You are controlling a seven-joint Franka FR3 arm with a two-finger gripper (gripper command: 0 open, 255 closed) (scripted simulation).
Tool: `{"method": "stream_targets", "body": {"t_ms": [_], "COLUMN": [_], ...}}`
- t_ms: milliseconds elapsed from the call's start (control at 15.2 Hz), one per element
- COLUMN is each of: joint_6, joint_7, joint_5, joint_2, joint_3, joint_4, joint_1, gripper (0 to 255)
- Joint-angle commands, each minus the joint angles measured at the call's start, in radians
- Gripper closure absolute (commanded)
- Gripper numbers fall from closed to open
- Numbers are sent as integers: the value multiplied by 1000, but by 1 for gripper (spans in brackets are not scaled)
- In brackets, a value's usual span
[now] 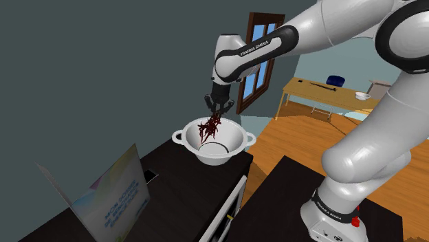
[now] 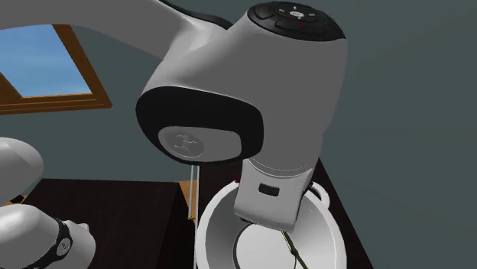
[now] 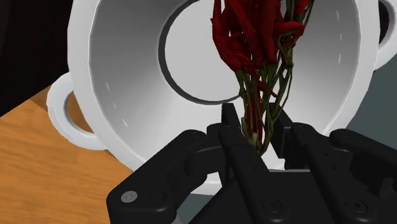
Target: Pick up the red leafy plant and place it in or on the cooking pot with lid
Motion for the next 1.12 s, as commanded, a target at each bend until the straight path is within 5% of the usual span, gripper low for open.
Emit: {"method": "stream_targets", "body": {"t_ms": [0, 1056], "joint_6": [25, 192], "joint_7": [3, 55], "joint_5": [-13, -90], "joint_2": [21, 130], "joint_3": [1, 3], "joint_4": [-6, -81], "joint_1": [-3, 4], "gripper": [255, 255]}}
